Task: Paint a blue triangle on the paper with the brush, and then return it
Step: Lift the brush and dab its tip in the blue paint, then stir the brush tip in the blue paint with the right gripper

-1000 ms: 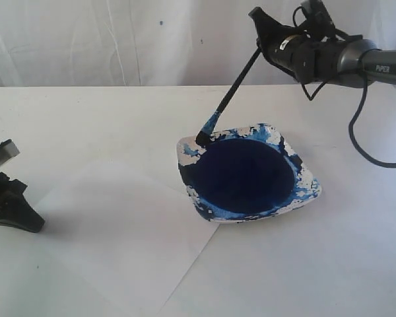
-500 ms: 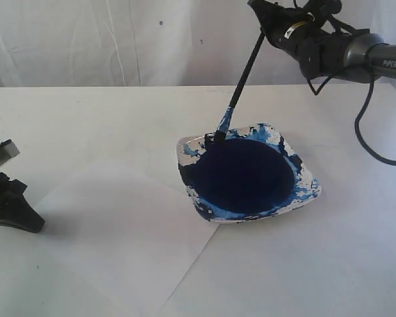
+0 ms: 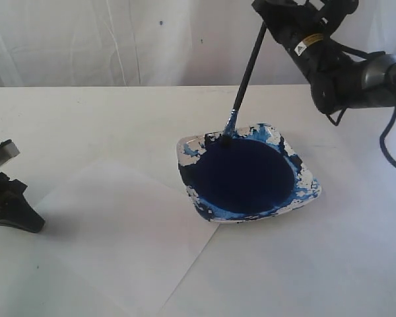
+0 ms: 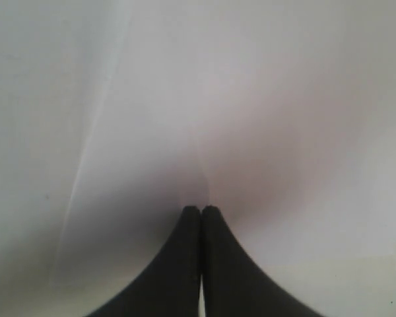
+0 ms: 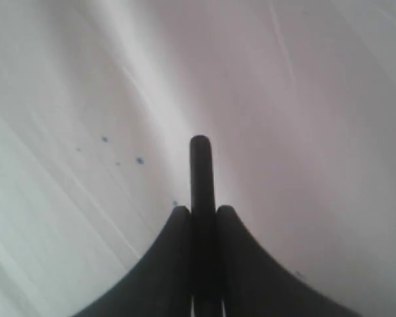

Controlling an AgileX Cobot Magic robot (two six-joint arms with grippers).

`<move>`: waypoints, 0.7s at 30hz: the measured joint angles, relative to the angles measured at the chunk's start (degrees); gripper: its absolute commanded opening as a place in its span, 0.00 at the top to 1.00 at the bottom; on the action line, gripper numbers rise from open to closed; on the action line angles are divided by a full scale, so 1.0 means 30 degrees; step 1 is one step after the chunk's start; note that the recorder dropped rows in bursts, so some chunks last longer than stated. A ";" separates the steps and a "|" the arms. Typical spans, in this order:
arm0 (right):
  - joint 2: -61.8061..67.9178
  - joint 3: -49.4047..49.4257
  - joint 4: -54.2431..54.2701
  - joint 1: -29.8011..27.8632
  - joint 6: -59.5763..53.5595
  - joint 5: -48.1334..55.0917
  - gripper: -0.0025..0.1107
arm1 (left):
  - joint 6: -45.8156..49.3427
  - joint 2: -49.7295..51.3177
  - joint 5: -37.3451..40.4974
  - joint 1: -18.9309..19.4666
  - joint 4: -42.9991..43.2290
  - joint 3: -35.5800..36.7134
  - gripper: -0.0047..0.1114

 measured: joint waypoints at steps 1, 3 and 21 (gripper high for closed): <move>-0.0245 0.0506 -0.0255 0.0000 0.0000 -0.0950 0.98 | 0.0000 0.0000 0.0000 0.0000 0.0000 0.0000 0.96; -0.0788 0.1419 -0.1001 0.0000 0.0000 -0.3148 0.98 | 0.0000 0.0000 0.0000 0.0000 0.0000 0.0000 0.96; -0.4716 0.6186 -0.2967 0.0000 -0.4110 -0.5544 0.98 | 0.0000 0.0000 0.0000 0.0000 0.0000 0.0000 0.96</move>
